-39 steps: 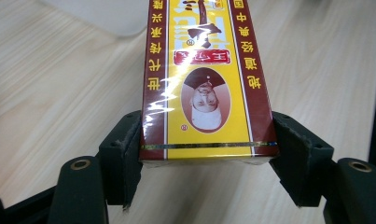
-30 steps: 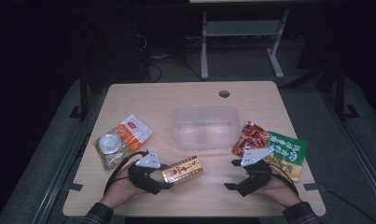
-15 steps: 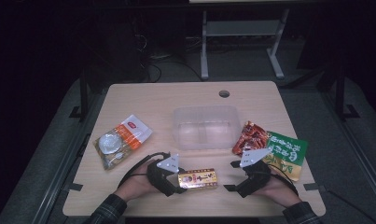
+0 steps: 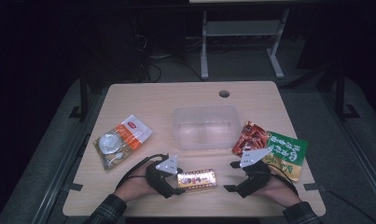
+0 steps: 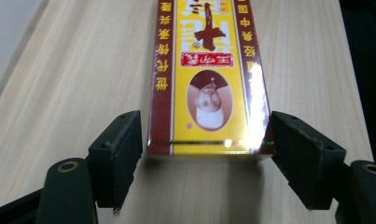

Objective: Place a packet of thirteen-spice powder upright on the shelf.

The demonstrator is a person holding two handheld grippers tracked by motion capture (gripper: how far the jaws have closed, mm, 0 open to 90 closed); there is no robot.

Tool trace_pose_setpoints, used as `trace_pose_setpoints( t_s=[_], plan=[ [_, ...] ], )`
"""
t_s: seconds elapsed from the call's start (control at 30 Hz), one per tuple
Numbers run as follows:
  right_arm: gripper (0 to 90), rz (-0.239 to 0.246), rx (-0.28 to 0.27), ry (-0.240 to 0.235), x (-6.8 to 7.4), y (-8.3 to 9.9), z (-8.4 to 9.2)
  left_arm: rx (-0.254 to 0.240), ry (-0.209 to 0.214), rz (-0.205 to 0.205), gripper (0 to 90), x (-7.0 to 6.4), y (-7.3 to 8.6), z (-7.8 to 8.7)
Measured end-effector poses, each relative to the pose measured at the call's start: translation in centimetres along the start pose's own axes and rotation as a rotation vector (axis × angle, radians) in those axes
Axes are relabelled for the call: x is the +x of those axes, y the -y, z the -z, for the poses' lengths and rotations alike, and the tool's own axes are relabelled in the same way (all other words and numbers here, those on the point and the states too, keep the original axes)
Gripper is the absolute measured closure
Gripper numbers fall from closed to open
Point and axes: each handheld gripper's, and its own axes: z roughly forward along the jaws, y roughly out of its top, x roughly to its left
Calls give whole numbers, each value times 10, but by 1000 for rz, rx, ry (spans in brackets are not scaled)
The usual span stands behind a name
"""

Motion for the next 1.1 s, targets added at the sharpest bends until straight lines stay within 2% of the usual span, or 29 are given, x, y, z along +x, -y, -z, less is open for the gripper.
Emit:
trace_pose_setpoints(
  t_s=[0.1,0.17,0.2,0.23,0.27,0.33,0.37,0.4,0.47,0.5,0.53,0.6,0.7,0.73,0.83,0.97,1.03,1.07,1.1],
  plan=[
    [175,10,-6,-3,0,-1,0,9,-9,6,270,0,3,3],
    [248,17,-15,-6,1,-2,0,12,-6,5,285,-1,5,3],
    [324,20,-24,-20,2,-3,0,12,-4,4,299,-1,5,3],
    [324,20,-24,-20,2,-3,0,12,-4,4,302,-1,5,3],
    [466,40,-29,-35,4,-6,-1,8,-4,7,308,-1,5,2],
    [617,52,-28,-52,5,-9,-3,5,1,11,313,0,5,2],
    [617,52,-28,-52,5,-9,-3,5,1,11,313,0,5,2],
    [759,63,-23,-49,5,-12,-8,6,1,10,315,1,5,2],
    [840,73,-9,-53,3,-14,-12,10,4,9,316,2,4,2],
    [840,73,-9,-53,3,-14,-12,10,5,9,316,2,4,2],
    [898,114,6,-46,2,-15,-16,17,7,3,316,2,4,3],
    [900,109,5,-54,1,-17,-20,18,9,1,317,2,4,3],
    [900,134,24,-51,-3,-20,-25,22,11,0,318,3,4,3],
    [900,120,19,-63,-4,-21,-26,24,12,0,318,3,3,3],
    [900,133,32,-69,-6,-22,-29,23,21,3,319,4,3,3],
    [900,140,54,-77,-5,-22,-33,13,31,2,319,5,3,4],
    [900,141,56,-78,-4,-22,-34,15,28,-4,320,4,1,6],
    [900,139,56,-79,-4,-22,-34,18,23,-19,320,4,-1,8],
    [900,120,59,-87,-4,-22,-34,9,18,-26,320,4,-2,10]
  ],
)
